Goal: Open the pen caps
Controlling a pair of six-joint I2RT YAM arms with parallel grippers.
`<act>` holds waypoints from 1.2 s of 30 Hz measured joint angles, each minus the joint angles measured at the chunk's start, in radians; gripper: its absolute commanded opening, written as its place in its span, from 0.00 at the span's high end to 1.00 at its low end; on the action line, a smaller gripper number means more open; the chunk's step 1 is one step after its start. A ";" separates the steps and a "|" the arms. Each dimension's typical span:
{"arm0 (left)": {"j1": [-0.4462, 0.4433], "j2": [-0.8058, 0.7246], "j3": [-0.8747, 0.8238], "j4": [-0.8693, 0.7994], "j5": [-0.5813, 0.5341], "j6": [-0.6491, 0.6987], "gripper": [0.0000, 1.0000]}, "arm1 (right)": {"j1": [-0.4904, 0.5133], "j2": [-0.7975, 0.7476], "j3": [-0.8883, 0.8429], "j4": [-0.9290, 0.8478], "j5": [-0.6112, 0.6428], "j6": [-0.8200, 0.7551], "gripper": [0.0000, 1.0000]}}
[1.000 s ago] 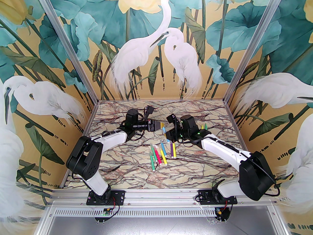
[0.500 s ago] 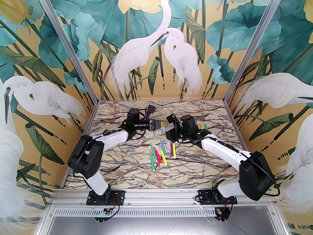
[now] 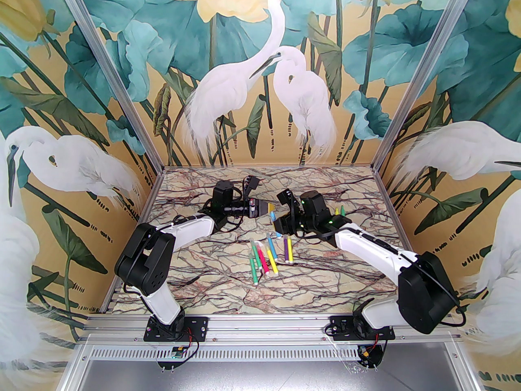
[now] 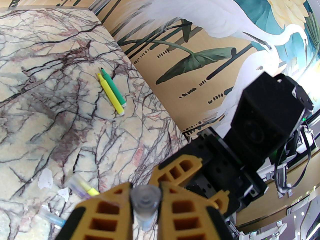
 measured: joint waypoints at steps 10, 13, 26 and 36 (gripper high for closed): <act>0.000 0.000 0.011 0.002 0.031 -0.023 0.96 | 0.000 0.056 0.000 0.036 -0.001 0.019 0.61; 0.000 0.000 0.011 0.002 0.031 -0.023 0.98 | 0.004 0.073 0.000 0.042 -0.005 0.027 0.72; -0.008 -0.001 0.032 -0.042 -0.009 -0.019 1.00 | 0.012 0.066 -0.005 0.042 0.000 0.024 1.00; -0.005 -0.012 0.083 -0.160 -0.078 -0.018 1.00 | 0.012 0.012 -0.101 0.057 0.040 0.013 1.00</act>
